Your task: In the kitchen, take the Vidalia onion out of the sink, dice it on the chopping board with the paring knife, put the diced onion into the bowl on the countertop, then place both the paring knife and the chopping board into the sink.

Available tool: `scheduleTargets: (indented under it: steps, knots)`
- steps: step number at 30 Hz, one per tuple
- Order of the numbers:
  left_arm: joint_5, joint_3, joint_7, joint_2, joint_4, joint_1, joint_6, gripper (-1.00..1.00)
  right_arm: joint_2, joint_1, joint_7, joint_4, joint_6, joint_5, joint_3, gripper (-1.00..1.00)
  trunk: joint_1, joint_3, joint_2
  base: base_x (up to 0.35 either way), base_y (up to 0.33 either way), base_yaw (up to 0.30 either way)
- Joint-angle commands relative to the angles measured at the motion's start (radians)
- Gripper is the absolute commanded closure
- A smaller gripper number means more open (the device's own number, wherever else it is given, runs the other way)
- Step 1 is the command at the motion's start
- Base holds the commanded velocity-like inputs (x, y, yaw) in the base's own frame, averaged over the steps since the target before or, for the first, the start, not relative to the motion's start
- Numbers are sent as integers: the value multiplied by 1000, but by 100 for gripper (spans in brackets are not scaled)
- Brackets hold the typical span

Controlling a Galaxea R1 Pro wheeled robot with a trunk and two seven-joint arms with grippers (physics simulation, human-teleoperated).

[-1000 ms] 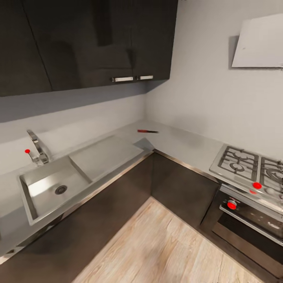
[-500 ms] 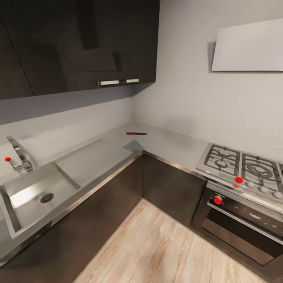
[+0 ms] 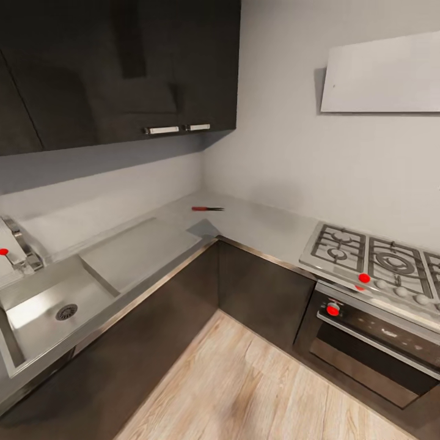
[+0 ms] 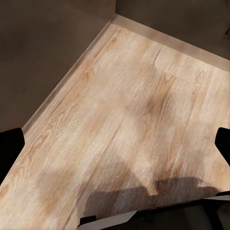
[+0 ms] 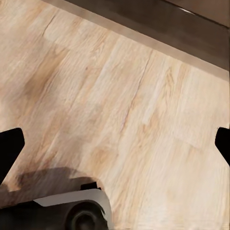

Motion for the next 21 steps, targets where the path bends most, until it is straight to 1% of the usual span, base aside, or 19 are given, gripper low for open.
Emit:
scheduleTargets:
  steps: [1,2,8,9,10,14,21]
  knots:
    - [7,-1,-4,1,0,0,-1,-100,1,0,-4,18,-1,10,-3,-100,1,-2,-2,0,0,0]
    - [7,-1,-4,1,0,0,-1,-100,1,0,-4,28,0,10,-3,-100,1,-2,-2,0,0,0]
    - [7,-1,-4,1,-1,0,-1,-100,5,0,-4,218,2,10,-2,-100,1,-2,-2,0,0,0]
    - [7,-1,-4,1,-1,0,-1,-100,6,0,-4,236,1,9,-2,-100,1,-2,-2,0,0,0]
    - [7,-1,-4,1,-1,0,-1,-100,8,0,-3,283,1,8,-2,-100,1,-2,-2,0,0,0]
    - [7,-1,-5,1,0,0,-1,-100,11,0,-2,336,3,8,0,-100,1,-2,-2,0,0,0]
    - [8,0,-4,1,3,0,-1,-100,4,0,-2,349,2,9,0,-100,1,-2,-2,0,0,0]
